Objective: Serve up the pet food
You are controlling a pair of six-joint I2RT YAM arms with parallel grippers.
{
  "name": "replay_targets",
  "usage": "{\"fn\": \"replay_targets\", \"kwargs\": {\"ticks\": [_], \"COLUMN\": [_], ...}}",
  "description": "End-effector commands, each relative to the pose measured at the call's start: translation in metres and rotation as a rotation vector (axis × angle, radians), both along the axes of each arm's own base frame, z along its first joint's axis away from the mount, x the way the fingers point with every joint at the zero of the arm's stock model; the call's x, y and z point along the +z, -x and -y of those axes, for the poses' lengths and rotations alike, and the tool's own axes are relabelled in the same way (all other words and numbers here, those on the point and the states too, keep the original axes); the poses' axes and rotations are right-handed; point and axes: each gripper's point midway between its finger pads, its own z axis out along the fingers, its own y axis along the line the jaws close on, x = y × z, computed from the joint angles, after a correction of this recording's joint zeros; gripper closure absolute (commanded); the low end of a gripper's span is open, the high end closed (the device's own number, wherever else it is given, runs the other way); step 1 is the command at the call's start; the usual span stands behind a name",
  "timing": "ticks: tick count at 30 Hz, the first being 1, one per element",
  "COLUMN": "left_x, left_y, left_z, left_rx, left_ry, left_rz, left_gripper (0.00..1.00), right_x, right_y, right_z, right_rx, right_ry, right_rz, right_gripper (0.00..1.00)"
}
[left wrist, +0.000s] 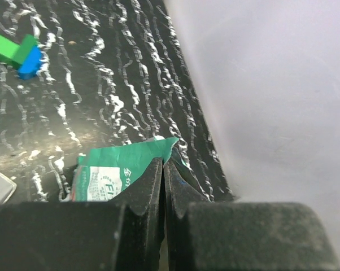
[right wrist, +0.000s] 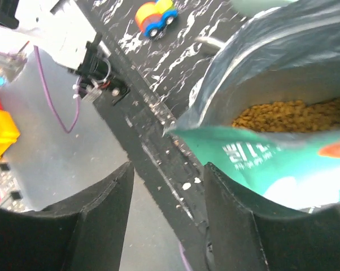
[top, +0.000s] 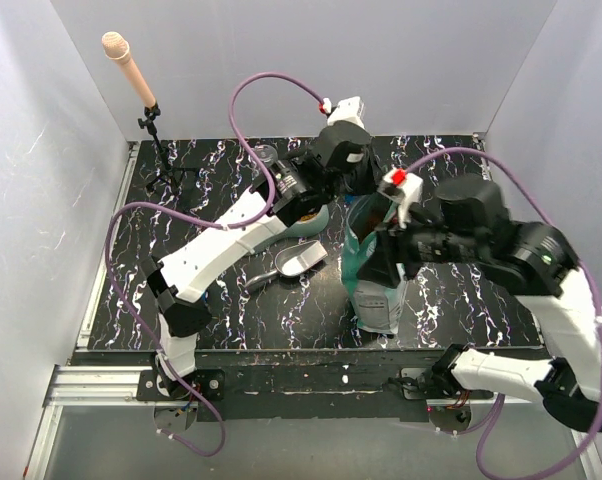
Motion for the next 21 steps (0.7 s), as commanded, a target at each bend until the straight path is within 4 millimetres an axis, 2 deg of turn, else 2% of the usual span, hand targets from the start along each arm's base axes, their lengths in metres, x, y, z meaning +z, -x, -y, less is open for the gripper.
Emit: {"fn": "replay_targets", "kwargs": {"ticks": [1, 3, 5, 9, 12, 14, 16, 19, 21], "left_x": [0.094, 0.092, 0.091, 0.087, 0.086, 0.085, 0.086, 0.088, 0.088], "left_y": [-0.001, 0.001, 0.003, 0.005, 0.007, 0.008, 0.009, 0.016, 0.02], "left_z": [0.003, 0.005, 0.005, -0.001, -0.004, -0.007, -0.009, -0.008, -0.005], "left_rx": [-0.167, -0.244, -0.312, -0.415, -0.475, -0.514, -0.549, -0.621, -0.656], "left_ry": [0.335, 0.349, 0.356, 0.397, 0.415, 0.429, 0.445, 0.499, 0.517], "left_rz": [0.087, 0.055, 0.031, -0.06, -0.104, -0.128, -0.149, -0.205, -0.237], "left_gripper": [1.0, 1.0, 1.0, 1.0, 1.0, 1.0, 1.0, 1.0, 1.0], "right_x": [0.057, 0.059, 0.046, 0.036, 0.03, 0.021, 0.021, 0.033, 0.033], "right_y": [-0.004, -0.01, -0.035, -0.062, -0.084, -0.095, -0.099, -0.104, -0.111], "right_z": [0.045, 0.063, 0.092, 0.116, 0.119, 0.107, 0.093, 0.081, 0.08], "right_rx": [-0.208, -0.302, -0.502, -0.681, -0.736, -0.663, -0.568, -0.461, -0.444], "right_ry": [-0.131, -0.121, -0.032, 0.047, 0.007, -0.063, -0.12, -0.18, -0.178], "right_rz": [0.199, 0.244, 0.287, 0.295, 0.214, 0.101, 0.051, 0.152, 0.183], "right_gripper": [0.39, 0.38, 0.36, 0.36, 0.36, 0.41, 0.45, 0.35, 0.33]}}
